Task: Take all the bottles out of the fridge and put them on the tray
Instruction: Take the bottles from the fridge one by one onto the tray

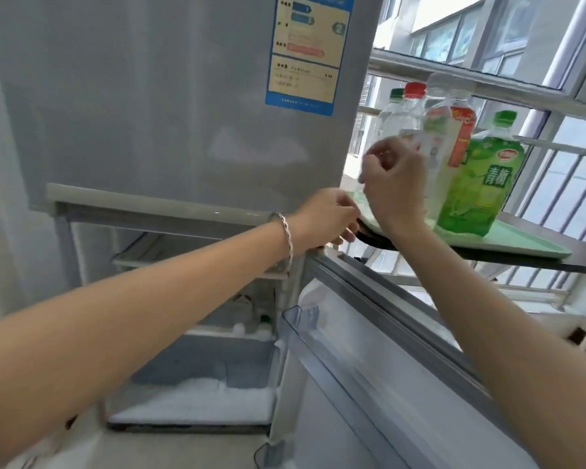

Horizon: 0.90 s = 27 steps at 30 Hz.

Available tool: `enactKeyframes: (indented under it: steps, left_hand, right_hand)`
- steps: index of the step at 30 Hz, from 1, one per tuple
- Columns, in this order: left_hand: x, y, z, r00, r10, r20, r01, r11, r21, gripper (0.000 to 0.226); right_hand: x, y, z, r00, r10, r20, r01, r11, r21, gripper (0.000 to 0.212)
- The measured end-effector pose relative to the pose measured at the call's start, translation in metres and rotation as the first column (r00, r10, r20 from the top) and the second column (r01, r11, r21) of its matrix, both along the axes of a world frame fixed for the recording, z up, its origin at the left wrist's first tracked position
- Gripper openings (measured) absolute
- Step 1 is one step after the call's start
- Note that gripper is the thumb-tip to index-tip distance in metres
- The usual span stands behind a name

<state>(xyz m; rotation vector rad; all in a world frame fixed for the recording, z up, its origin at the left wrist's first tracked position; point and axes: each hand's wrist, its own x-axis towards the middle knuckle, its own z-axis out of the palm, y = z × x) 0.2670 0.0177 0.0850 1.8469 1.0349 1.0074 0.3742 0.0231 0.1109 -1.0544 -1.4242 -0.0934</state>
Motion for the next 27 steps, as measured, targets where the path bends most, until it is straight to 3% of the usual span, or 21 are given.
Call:
enactKeyframes:
  steps: [4, 10, 14, 21, 24, 27]
  left_hand:
    - [-0.059, 0.017, -0.052, 0.925, -0.138, -0.355, 0.052, 0.969, -0.241, 0.017]
    - [-0.14, 0.05, -0.139, 0.843, -0.157, -0.514, -0.069, 0.917, -0.393, 0.031]
    - [-0.175, 0.073, -0.196, 0.806, -0.128, -0.579, -0.198, 0.862, -0.466, 0.029]
    - [-0.187, 0.131, -0.277, 0.798, 0.02, -0.603, -0.336, 0.844, -0.417, 0.029]
    - [-0.178, 0.156, -0.3, 0.841, 0.08, -0.535, -0.357, 0.825, -0.438, 0.029]
    - [-0.161, 0.176, -0.318, 0.895, 0.156, -0.418, -0.373, 0.775, -0.509, 0.027]
  right_hand:
    - [-0.067, 0.001, -0.037, 0.935, 0.133, 0.328, -0.039, 0.96, -0.277, 0.014]
    - [-0.154, 0.015, -0.121, 0.753, 0.306, 0.582, 0.047, 0.857, -0.513, 0.013]
    - [-0.188, 0.038, -0.176, 0.705, 0.357, 0.613, 0.14, 0.778, -0.613, 0.023]
    - [-0.19, 0.093, -0.276, 0.795, 0.366, 0.484, 0.266, 0.506, -0.82, 0.032]
    - [-0.175, 0.106, -0.304, 0.828, 0.366, 0.424, 0.273, 0.397, -0.876, 0.045]
    - [-0.161, 0.116, -0.323, 0.857, 0.3, 0.419, 0.3, 0.37, -0.879, 0.053]
